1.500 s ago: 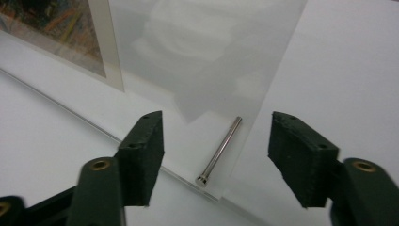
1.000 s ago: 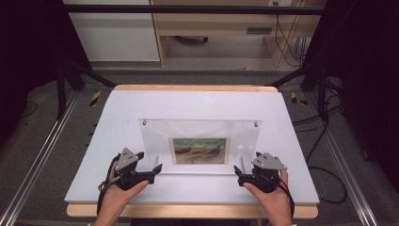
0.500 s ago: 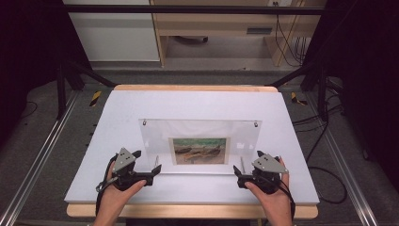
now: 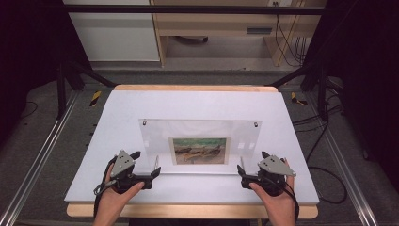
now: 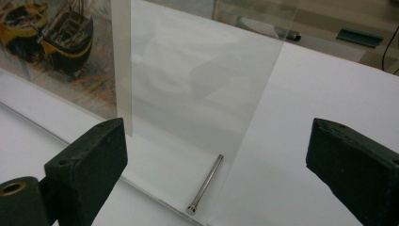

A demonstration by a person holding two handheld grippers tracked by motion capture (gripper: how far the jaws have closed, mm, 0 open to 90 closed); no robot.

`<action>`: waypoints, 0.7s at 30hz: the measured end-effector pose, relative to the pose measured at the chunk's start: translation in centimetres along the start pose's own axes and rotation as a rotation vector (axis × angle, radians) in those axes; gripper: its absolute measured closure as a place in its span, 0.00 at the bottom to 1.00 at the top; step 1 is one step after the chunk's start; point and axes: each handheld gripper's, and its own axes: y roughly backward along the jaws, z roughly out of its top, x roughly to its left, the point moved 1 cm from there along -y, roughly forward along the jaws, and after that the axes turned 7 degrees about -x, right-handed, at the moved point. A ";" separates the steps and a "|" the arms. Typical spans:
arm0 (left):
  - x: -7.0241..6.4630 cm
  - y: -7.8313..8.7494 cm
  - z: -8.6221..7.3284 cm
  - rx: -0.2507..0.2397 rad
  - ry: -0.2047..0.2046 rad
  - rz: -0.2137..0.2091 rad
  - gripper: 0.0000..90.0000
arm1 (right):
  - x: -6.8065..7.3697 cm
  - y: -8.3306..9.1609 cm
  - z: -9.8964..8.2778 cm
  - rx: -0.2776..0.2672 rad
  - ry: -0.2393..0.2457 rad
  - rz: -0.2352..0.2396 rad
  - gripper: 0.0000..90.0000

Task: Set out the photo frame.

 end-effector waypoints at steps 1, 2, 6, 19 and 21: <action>-0.1 0.1 0.0 -0.002 0.000 0.002 0.05 | 0.0 0.1 0.1 -0.005 0.001 -0.005 0.07; -0.1 0.2 0.1 -0.003 -0.004 0.005 0.05 | 0.0 0.3 0.1 -0.007 -0.004 -0.008 0.07; -0.2 0.8 0.1 -0.008 -0.004 0.013 0.05 | -0.1 0.9 0.3 -0.022 -0.002 -0.028 0.08; 1.3 3.3 0.2 -0.037 0.013 0.072 0.05 | -1.8 3.0 0.1 -0.031 -0.023 -0.118 0.08; 1.8 3.5 0.2 -0.038 0.016 0.080 0.05 | -2.0 3.1 -0.1 -0.027 -0.028 -0.128 0.08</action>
